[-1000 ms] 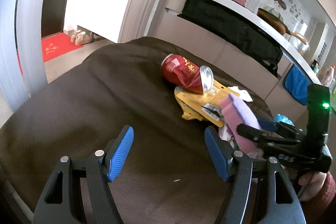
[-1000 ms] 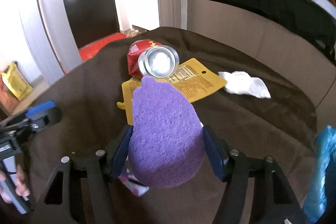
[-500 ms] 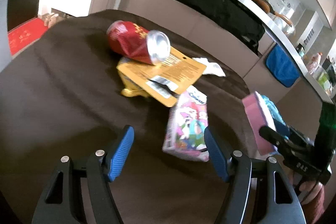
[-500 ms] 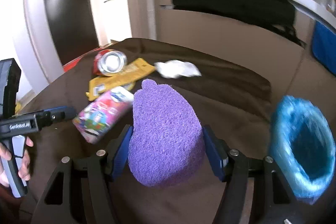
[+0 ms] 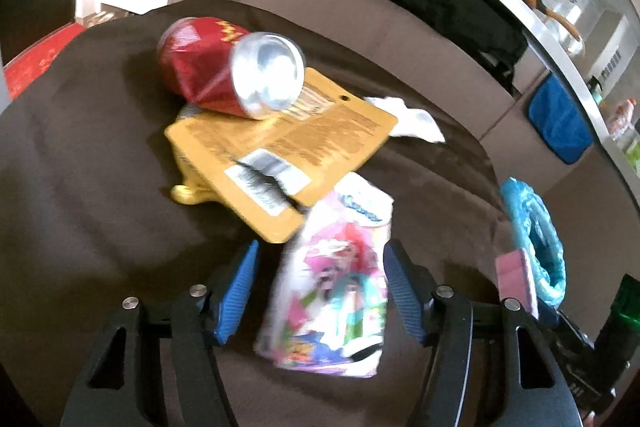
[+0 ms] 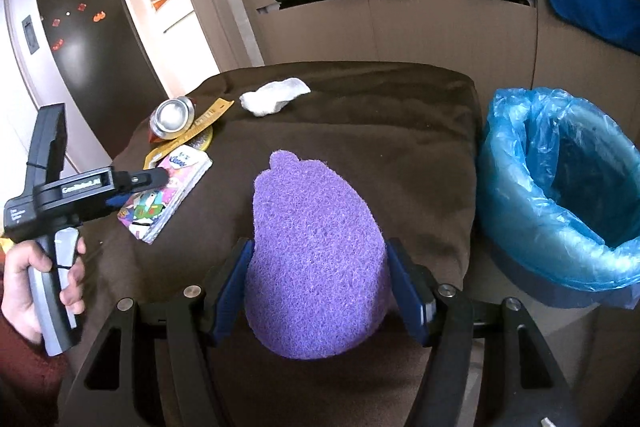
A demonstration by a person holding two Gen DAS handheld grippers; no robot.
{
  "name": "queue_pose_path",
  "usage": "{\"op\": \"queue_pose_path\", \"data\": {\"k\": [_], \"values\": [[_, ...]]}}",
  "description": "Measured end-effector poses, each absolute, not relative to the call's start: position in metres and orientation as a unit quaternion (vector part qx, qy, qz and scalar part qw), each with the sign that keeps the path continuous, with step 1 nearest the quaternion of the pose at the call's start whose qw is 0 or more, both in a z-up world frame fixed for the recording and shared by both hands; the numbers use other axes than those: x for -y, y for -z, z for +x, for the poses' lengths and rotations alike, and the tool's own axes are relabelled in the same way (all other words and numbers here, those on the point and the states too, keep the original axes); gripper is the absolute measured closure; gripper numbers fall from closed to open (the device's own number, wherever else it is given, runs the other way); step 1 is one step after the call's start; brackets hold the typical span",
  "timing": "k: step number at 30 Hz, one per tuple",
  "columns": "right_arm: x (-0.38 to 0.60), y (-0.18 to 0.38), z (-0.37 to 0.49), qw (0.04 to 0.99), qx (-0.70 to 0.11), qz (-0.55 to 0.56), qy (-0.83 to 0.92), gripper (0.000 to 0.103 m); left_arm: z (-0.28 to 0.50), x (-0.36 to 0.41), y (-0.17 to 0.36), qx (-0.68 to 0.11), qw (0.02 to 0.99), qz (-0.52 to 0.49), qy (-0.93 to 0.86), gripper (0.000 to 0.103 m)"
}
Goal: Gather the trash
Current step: 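Grasp the pink tissue pack with the left gripper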
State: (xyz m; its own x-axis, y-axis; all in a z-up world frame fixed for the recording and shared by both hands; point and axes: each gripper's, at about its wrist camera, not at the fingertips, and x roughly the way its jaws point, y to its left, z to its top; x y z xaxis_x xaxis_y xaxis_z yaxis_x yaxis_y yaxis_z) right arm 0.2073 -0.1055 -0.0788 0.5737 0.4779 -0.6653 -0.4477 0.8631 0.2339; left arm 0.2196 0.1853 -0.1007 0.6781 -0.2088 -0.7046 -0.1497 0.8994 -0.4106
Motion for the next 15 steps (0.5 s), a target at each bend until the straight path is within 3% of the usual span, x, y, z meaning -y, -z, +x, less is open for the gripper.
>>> {"op": "queue_pose_path", "data": {"k": [15], "values": [[0.111, 0.086, 0.197, 0.882, -0.378, 0.018, -0.283, 0.039, 0.220, -0.122, 0.066, -0.384, 0.904, -0.162, 0.097, 0.041]]}}
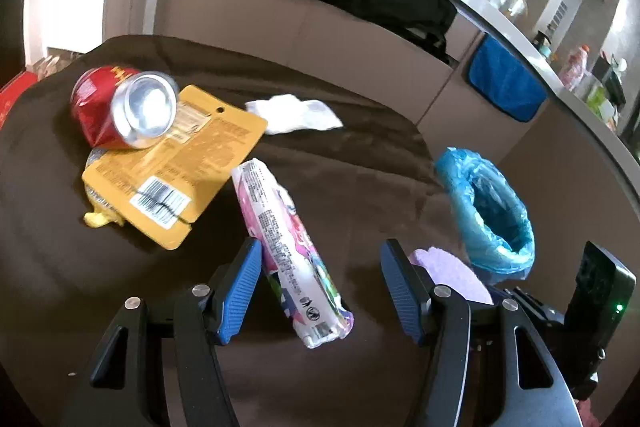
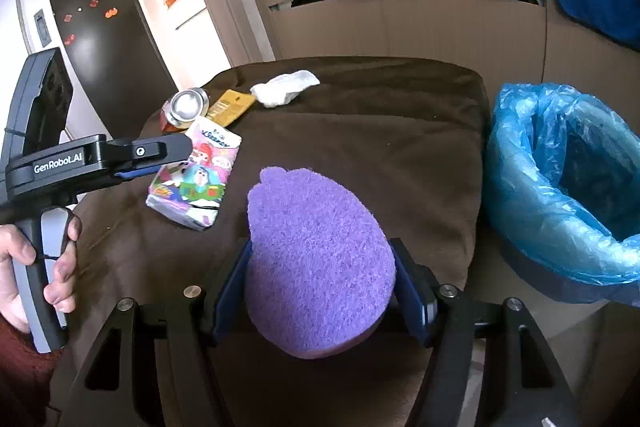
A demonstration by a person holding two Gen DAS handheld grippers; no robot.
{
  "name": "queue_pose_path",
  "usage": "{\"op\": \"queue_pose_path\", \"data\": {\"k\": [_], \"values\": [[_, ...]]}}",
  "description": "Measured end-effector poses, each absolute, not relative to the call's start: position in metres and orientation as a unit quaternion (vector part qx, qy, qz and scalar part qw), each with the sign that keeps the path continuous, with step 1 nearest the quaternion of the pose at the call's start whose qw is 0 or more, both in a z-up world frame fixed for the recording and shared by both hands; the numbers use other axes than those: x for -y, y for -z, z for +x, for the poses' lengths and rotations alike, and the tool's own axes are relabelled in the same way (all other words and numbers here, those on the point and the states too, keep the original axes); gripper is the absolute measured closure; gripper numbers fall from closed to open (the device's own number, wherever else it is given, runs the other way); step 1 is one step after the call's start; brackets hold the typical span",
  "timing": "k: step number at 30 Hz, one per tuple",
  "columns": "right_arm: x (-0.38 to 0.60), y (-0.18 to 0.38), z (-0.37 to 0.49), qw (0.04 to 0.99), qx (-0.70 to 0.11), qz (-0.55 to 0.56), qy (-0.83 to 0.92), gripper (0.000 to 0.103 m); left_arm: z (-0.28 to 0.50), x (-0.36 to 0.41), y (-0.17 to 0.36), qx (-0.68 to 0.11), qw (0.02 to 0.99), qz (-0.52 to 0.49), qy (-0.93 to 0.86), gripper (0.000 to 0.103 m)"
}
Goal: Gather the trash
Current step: 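Grasp the pink tissue pack with the left gripper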
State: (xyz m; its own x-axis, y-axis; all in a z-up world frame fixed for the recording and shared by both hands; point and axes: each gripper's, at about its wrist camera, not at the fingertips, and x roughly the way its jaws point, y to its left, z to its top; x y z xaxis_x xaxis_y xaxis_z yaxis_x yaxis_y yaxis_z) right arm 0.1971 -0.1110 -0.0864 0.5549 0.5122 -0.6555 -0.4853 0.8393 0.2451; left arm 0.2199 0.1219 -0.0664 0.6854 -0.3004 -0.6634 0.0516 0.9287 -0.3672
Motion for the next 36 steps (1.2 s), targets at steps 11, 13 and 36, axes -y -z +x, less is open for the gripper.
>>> {"op": "queue_pose_path", "data": {"k": [11, 13, 36], "values": [[0.121, 0.089, 0.191, 0.880, -0.377, 0.015, -0.288, 0.039, 0.231, -0.096, 0.069, -0.396, 0.902, -0.138, 0.103, 0.041], [0.121, 0.089, 0.189, 0.880, -0.376, 0.014, -0.289, 0.039, 0.235, -0.095, 0.072, -0.399, 0.902, -0.136, 0.093, 0.041], [0.119, 0.094, 0.189, 0.874, -0.389, 0.028, -0.291, 0.028, 0.194, -0.112, 0.069, -0.380, 0.917, -0.102, 0.072, 0.082]]}}
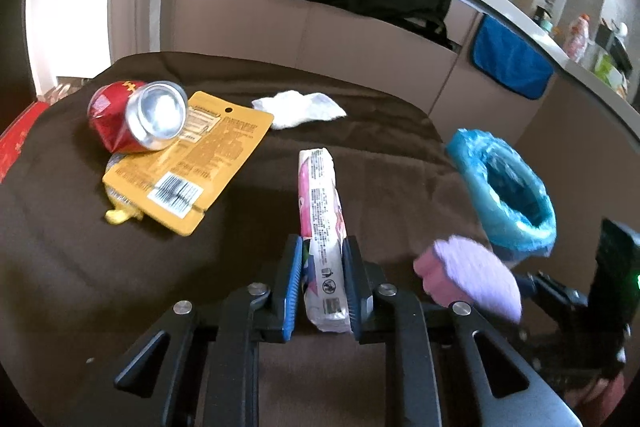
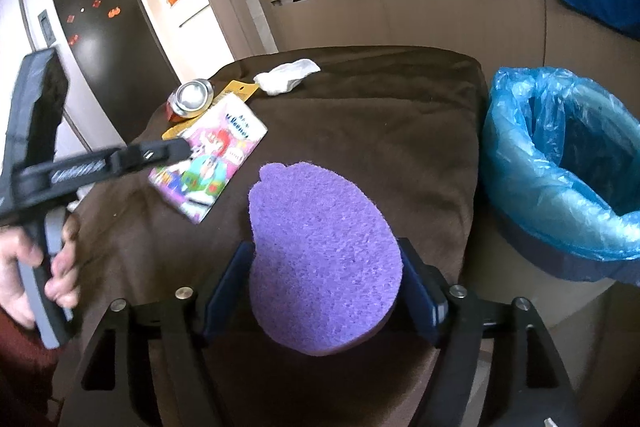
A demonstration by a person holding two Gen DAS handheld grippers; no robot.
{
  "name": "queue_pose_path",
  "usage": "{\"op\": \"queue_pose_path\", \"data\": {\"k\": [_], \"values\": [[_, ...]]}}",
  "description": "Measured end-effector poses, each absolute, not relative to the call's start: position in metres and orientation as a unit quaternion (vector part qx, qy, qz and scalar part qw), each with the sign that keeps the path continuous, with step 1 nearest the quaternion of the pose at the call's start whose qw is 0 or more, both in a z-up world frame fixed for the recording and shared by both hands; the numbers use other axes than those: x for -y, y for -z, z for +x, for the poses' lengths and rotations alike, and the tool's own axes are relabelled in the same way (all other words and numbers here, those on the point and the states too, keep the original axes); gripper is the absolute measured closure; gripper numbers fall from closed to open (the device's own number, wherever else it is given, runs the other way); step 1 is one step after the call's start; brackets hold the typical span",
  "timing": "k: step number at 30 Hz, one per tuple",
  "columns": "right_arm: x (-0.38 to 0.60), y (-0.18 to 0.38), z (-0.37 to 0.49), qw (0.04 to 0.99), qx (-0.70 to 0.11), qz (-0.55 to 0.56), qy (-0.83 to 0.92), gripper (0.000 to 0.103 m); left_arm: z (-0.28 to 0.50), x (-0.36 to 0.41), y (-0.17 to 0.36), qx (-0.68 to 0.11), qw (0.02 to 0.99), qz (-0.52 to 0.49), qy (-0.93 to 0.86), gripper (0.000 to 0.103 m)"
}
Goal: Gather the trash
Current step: 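Grasp the pink tissue pack with the left gripper, then carry the tissue pack and purple sponge over the bin and release both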
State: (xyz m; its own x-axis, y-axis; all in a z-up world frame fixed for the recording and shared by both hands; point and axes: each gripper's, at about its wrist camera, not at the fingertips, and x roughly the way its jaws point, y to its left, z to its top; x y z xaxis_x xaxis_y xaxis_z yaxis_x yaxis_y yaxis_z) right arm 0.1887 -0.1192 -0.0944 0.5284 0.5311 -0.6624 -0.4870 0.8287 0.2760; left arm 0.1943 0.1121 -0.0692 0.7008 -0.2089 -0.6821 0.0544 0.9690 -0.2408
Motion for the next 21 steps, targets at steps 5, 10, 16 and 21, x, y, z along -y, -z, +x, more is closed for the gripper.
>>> {"op": "queue_pose_path", "data": {"k": [5, 10, 16, 21], "values": [[0.114, 0.094, 0.192, 0.868, -0.397, 0.031, -0.295, 0.018, 0.187, -0.115, 0.069, -0.378, 0.918, -0.097, 0.068, 0.083], [0.103, 0.089, 0.193, 0.872, -0.405, -0.035, -0.272, 0.035, 0.194, -0.117, 0.073, -0.388, 0.910, -0.123, 0.076, 0.082], [0.095, 0.075, 0.189, 0.884, -0.368, -0.115, -0.264, 0.036, 0.205, -0.109, 0.075, -0.395, 0.907, -0.121, 0.077, 0.080], [0.092, 0.069, 0.187, 0.881, -0.354, -0.153, -0.275, 0.036, 0.214, -0.103, 0.076, -0.392, 0.907, -0.131, 0.079, 0.080]]}}
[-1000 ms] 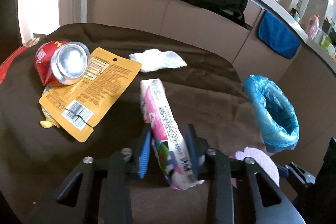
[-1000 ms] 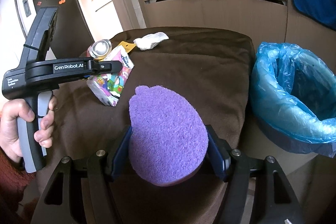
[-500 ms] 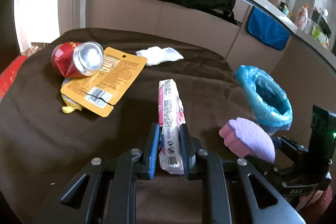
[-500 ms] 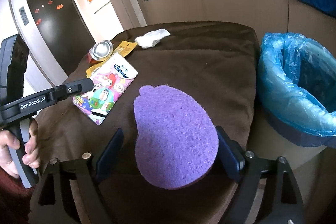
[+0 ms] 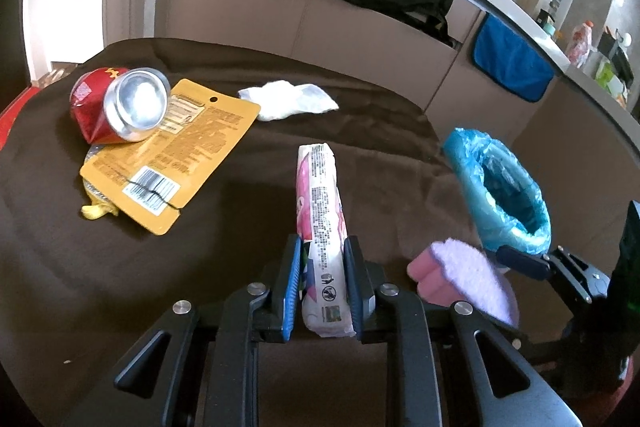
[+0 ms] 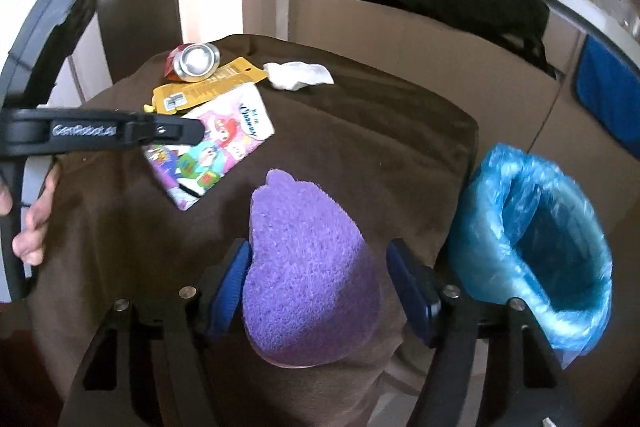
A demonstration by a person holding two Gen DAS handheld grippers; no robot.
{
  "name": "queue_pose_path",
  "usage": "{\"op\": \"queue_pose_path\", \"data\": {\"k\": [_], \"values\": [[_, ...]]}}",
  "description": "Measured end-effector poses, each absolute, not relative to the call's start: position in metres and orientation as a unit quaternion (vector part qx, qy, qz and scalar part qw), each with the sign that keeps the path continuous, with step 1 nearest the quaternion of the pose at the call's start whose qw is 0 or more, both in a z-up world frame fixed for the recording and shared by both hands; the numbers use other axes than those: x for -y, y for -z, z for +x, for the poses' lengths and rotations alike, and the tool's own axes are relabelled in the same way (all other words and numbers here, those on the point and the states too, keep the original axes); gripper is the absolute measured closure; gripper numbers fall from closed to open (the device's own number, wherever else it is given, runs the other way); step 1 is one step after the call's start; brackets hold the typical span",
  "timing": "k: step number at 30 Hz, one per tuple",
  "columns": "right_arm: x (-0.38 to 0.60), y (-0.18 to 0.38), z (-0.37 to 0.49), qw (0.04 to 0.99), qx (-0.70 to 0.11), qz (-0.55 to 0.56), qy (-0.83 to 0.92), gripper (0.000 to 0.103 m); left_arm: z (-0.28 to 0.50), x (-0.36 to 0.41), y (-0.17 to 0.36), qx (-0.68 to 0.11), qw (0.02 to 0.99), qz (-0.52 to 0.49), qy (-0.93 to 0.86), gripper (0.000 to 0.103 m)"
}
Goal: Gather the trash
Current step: 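Carry the tissue pack and purple sponge over the bin and release both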
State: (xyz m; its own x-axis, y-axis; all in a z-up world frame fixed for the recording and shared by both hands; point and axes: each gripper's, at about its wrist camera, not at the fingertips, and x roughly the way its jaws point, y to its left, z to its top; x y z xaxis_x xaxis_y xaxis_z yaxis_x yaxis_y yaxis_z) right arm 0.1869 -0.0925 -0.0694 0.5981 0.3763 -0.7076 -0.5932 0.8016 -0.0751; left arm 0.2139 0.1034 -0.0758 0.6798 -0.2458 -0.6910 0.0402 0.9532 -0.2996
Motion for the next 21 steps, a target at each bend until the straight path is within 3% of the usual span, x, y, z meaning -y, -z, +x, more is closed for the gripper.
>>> {"op": "queue_pose_path", "data": {"k": [8, 12, 21], "values": [[0.088, 0.071, 0.210, 0.862, -0.375, -0.164, -0.298, 0.036, 0.214, -0.098, 0.075, -0.382, 0.915, -0.113, 0.073, 0.082], [0.091, 0.079, 0.222, 0.852, -0.401, -0.134, -0.309, 0.042, 0.213, -0.096, 0.074, -0.380, 0.916, -0.109, 0.074, 0.082], [0.121, 0.051, 0.212, 0.893, -0.345, -0.060, -0.282, 0.042, 0.209, -0.087, 0.066, -0.371, 0.922, -0.089, 0.073, 0.085]]}}
